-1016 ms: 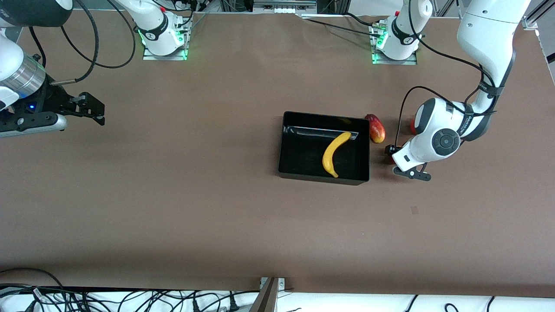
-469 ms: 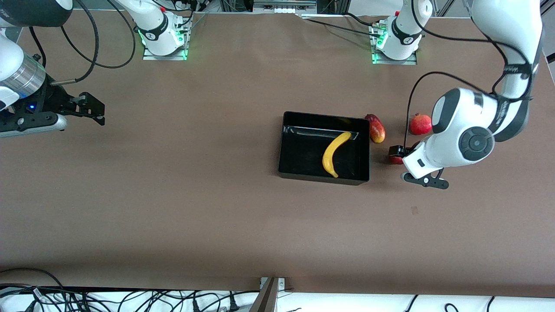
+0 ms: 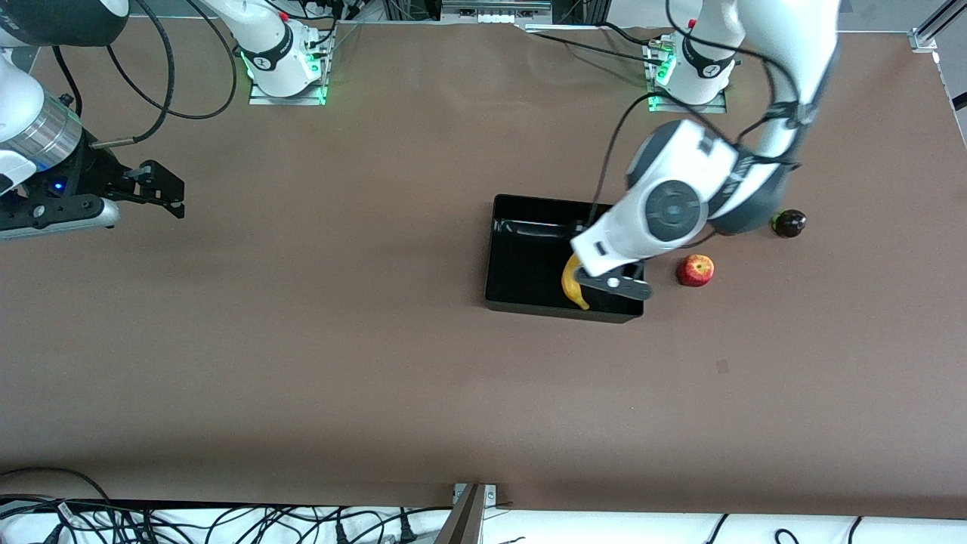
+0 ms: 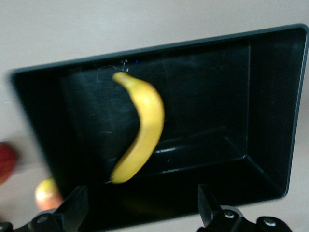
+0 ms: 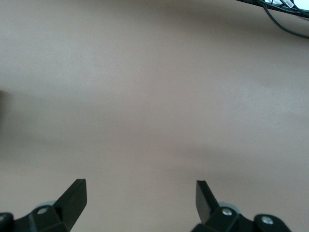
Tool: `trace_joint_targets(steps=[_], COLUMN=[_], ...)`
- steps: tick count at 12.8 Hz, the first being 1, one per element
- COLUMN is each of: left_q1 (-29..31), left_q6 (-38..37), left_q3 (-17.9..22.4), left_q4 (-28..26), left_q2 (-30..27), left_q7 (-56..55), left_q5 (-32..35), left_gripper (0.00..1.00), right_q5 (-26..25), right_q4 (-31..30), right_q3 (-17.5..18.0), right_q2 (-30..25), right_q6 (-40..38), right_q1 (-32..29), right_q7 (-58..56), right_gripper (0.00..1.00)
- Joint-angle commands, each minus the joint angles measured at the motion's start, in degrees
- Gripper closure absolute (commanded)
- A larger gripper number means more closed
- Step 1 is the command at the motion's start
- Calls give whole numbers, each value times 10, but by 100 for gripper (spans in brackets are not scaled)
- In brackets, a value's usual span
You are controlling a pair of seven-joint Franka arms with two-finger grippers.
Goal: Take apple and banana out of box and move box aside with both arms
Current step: 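Reach the left gripper into the tray and grasp the yellow banana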
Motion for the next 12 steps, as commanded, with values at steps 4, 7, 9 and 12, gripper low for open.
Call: trace_joint_targets(steps=[4,7,9,12], left_q1=[-28,-29,-29,-29], left_q6=[132,230,247,264], left_q3=[4,5,5,5], left_q4=[-111,-153,-154,-154], left_q2=[10,31,46,66], left_q7=[-131,-142,-142,-142], left_q5=[50,51,52,52], left_gripper=[0,0,0,0], right_q5=[1,1,1,1], right_q4=[3,3,3,3], right_q3=[-2,-2,-2,-2], right_q2=[-2,-2,-2,-2], right_q6=[1,1,1,0], right_q1=[9,9,9,9], right_q7=[-1,-1,-1,-1], right_gripper=[0,0,0,0])
